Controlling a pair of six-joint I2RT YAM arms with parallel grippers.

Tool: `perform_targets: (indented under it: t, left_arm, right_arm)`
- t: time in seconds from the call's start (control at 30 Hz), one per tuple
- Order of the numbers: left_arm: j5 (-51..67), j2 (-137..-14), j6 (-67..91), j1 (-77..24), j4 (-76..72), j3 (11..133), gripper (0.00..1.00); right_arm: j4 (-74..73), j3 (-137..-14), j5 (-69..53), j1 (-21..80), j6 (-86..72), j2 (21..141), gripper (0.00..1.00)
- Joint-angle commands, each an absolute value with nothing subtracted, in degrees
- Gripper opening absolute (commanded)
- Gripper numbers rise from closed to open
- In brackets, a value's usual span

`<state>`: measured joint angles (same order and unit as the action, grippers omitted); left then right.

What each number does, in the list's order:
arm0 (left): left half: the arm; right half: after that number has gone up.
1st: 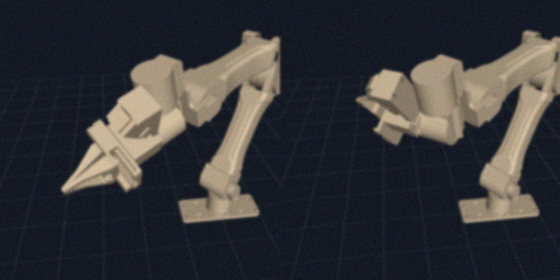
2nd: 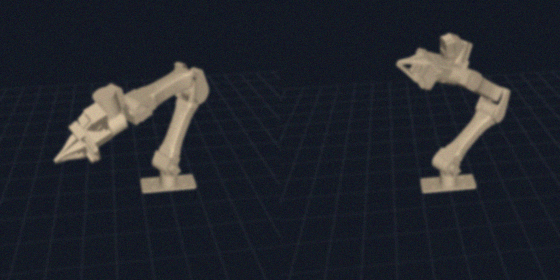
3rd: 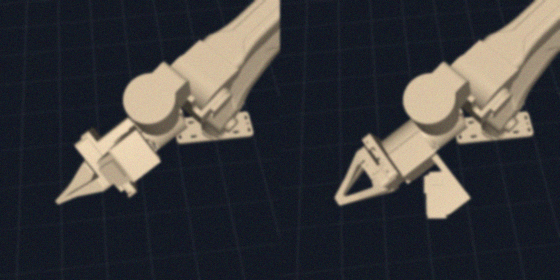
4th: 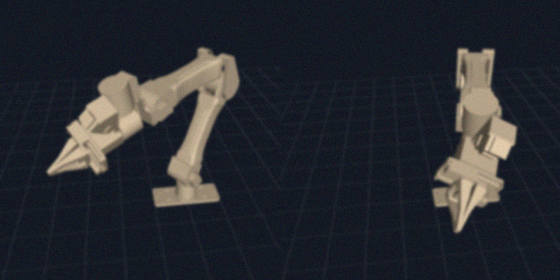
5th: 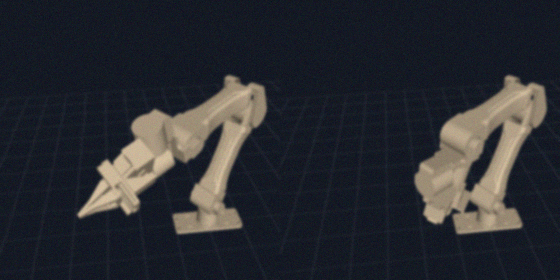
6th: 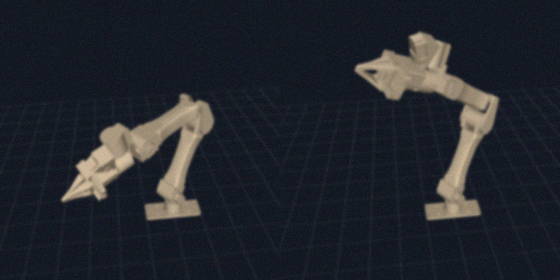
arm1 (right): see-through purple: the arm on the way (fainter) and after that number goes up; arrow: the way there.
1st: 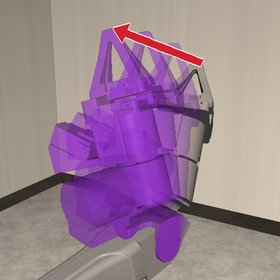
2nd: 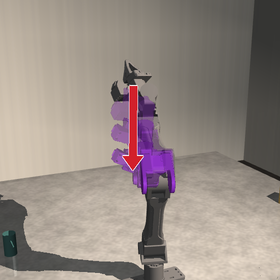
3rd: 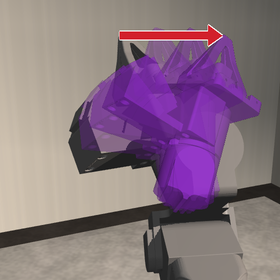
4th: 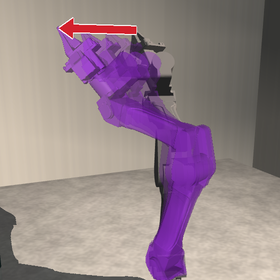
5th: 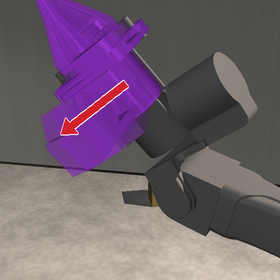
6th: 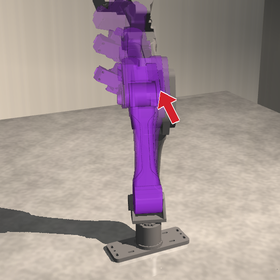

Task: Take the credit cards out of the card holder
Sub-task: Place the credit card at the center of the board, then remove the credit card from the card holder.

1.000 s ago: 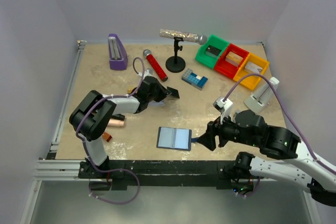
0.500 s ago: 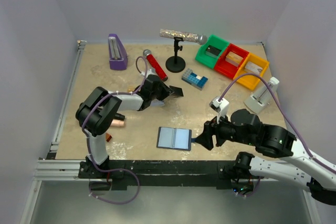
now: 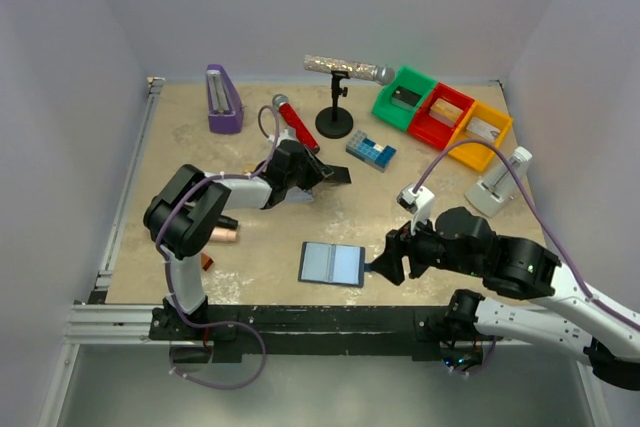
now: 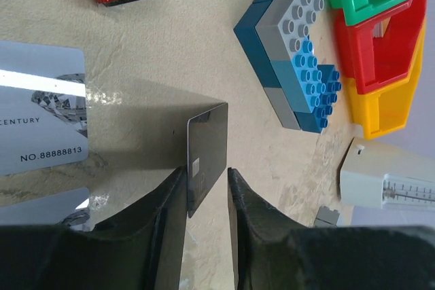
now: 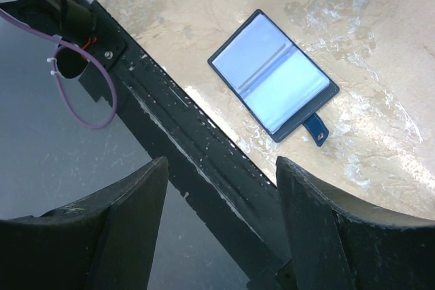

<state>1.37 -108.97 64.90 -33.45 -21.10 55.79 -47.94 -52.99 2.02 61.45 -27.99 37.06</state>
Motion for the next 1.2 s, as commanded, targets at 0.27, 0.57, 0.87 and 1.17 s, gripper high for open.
perform_targets:
  t: [0.27,0.57,0.87,1.17]
  left_arm:
    - [2.3,-105.2,62.0,-32.3,-20.5,56.2,0.43]
    - [0.5,-95.6,60.5,-32.3,-19.1,51.4,0.65]
    - [-8.8,-69.4,55.9,-33.8,-8.0,36.5,0.71]
    - [-19.0,-50.1,56.0,-53.0,4.7,23.9,0.65]
  right_arm:
    - [-47.2,-53.4,4.3,61.4,-28.7,39.4,0.69]
    - [-49.2,-53.4,8.5,61.4,-32.2,41.1,0.79]
    - [-46.3,-49.8,13.8,59.1,-36.3,44.8,0.83]
    - [-34.3,-41.2,2.7,48.7,-37.4,55.1,0.73]
